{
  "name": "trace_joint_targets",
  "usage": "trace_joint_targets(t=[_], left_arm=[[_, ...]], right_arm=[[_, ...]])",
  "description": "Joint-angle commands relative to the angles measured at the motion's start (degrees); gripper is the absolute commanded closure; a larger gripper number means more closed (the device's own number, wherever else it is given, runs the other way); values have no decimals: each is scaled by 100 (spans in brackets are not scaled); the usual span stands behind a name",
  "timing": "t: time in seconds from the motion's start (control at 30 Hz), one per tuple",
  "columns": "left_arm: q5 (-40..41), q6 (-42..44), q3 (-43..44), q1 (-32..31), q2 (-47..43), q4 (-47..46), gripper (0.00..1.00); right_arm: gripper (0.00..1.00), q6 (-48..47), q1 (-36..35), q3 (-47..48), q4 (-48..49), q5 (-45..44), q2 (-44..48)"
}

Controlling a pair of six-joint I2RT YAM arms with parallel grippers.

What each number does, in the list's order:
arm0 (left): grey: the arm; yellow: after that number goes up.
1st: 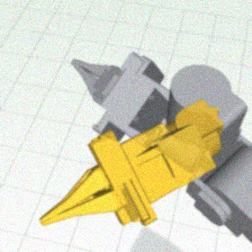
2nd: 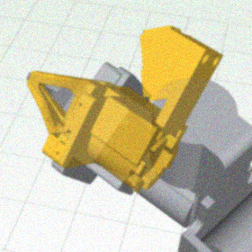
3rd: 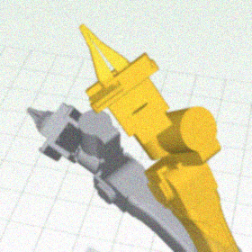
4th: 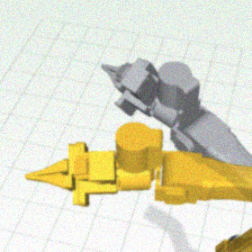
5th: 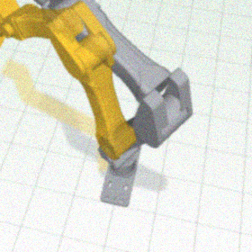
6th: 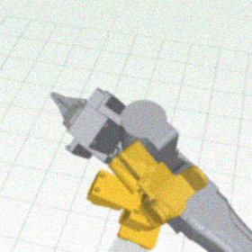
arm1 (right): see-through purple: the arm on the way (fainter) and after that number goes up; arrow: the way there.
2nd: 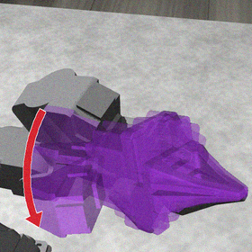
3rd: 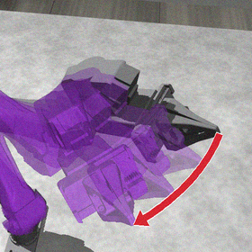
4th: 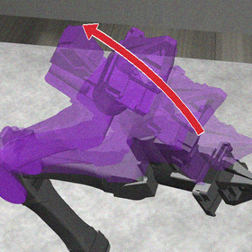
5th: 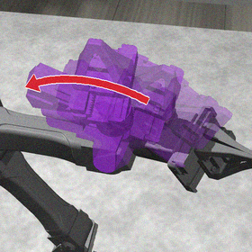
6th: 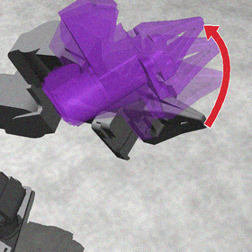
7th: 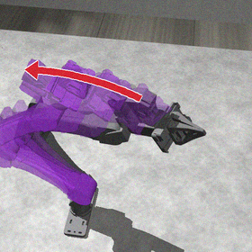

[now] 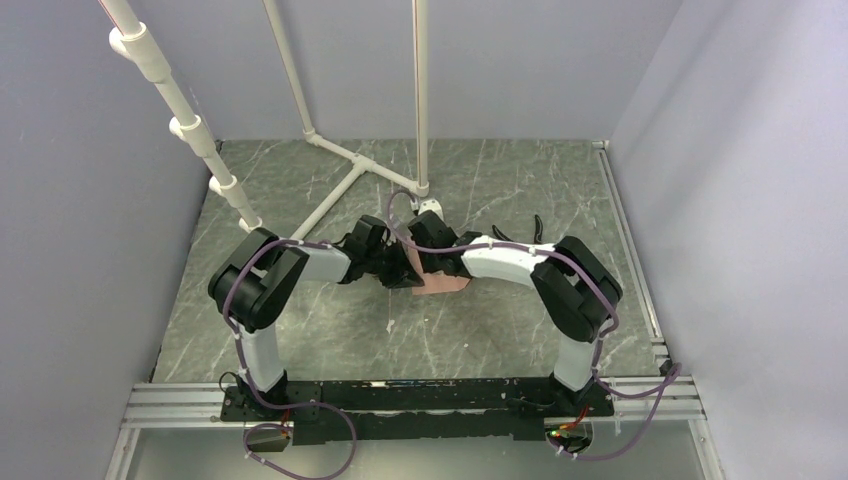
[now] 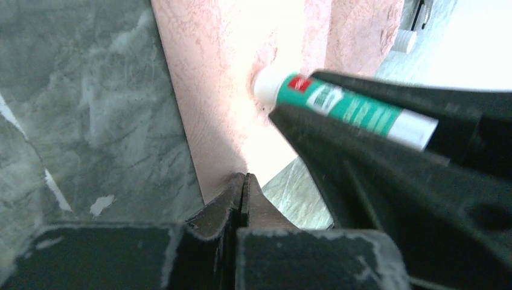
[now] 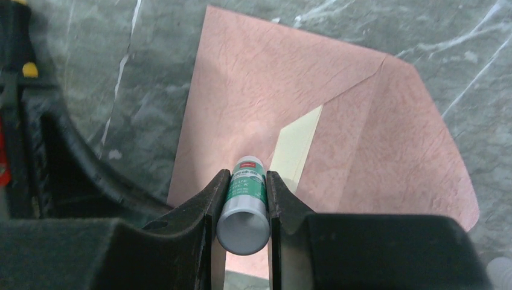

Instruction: Place the letter into the envelope and seal it

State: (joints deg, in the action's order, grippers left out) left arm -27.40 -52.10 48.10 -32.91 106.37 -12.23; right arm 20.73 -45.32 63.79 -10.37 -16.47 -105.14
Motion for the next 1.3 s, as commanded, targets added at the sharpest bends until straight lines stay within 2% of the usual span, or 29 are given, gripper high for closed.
trace_joint_targets(t=[0.0,0.13,0.33,0.6,1.0,1.27], left_arm=[[789,204,-53,13,493,673,98],[830,226,-37,12,484,747,98],[893,261,-37,19,452,874,98],[925,325,-28,21,409,990,98],[851,349,10,30,498,977,98],[832,323,24,30,534,950,98]], right_arm=[[100,192,-228,-291,-784,264,221],[100,374,-251,-361,-914,195,290],[100,317,-83,-86,-801,-38,-93],[100,161,256,775,-861,-40,-634],[100,617,-66,-74,-1064,653,68],[100,617,-48,26,-1226,359,34]])
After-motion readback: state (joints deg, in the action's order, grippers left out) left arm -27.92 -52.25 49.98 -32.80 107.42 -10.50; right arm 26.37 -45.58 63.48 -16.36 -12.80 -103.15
